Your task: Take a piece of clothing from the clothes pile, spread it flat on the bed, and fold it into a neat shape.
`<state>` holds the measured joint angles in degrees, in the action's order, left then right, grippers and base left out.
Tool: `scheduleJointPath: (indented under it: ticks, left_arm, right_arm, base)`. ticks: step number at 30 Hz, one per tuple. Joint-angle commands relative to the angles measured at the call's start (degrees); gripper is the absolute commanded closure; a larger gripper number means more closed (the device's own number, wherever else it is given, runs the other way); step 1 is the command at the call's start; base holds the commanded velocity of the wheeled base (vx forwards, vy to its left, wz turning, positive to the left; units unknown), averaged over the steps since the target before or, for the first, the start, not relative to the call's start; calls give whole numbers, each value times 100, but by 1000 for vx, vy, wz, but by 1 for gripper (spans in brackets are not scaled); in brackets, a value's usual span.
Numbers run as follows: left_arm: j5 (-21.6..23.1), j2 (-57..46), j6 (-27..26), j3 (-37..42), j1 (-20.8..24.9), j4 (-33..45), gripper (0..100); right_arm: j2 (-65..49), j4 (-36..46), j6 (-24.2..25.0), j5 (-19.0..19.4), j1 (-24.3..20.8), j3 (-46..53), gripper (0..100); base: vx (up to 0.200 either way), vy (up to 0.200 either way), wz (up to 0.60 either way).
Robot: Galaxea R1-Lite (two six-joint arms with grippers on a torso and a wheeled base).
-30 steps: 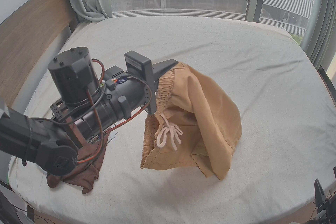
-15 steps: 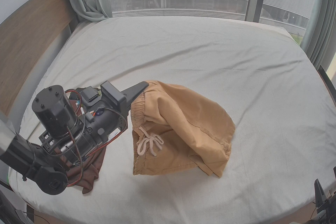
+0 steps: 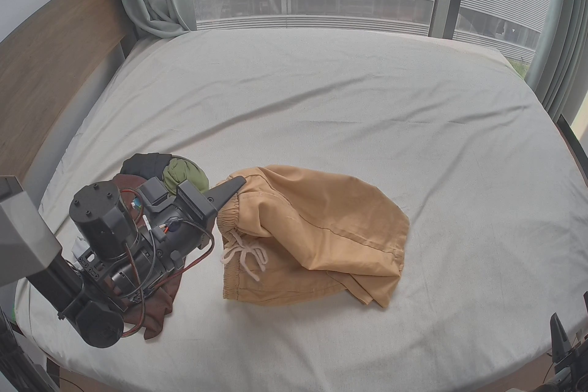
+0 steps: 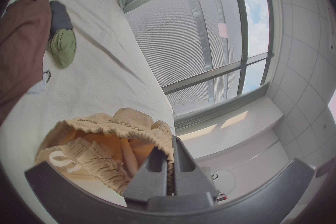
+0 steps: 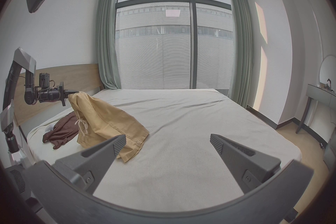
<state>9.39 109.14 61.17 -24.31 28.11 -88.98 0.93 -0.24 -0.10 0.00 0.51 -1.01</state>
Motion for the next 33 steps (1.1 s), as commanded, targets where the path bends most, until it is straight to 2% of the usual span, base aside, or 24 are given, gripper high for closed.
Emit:
scheduleJointPath:
  ticks: [1, 6, 8, 16, 18, 23, 33]
  left_arm:
    - [213, 116, -378, 31, -297, 3, 100]
    - [424, 169, -589, 102, -429, 3, 100]
    - [661, 169, -738, 137, -570, 3, 100]
    - [687, 424, -1283, 277, -851, 3, 100]
    - [679, 591, -1802, 295, -895, 3, 100]
    - [635, 898, -2391, 295, -974, 3, 100]
    - [591, 1021, -2461, 251, -1080, 3, 100]
  right_arm:
    - [-49, 7, 1, 0, 2, 101, 0]
    - [-57, 7, -8, 0, 2, 101, 0]
    - [-57, -2, -25, 9, 2, 101, 0]
    - [-57, -2, -87, 35, 2, 101, 0]
    - [-57, -2, -96, 35, 2, 101, 0]
    - [-57, -2, -105, 35, 2, 101, 0]
    - [-57, -20, -69, 9, 10, 101, 0]
  base:
    - [0, 0, 0]
    - [0, 0, 0]
    - [0, 0, 0]
    - [0, 0, 0]
    - [0, 0, 0]
    - [0, 0, 0]
    - [0, 0, 0]
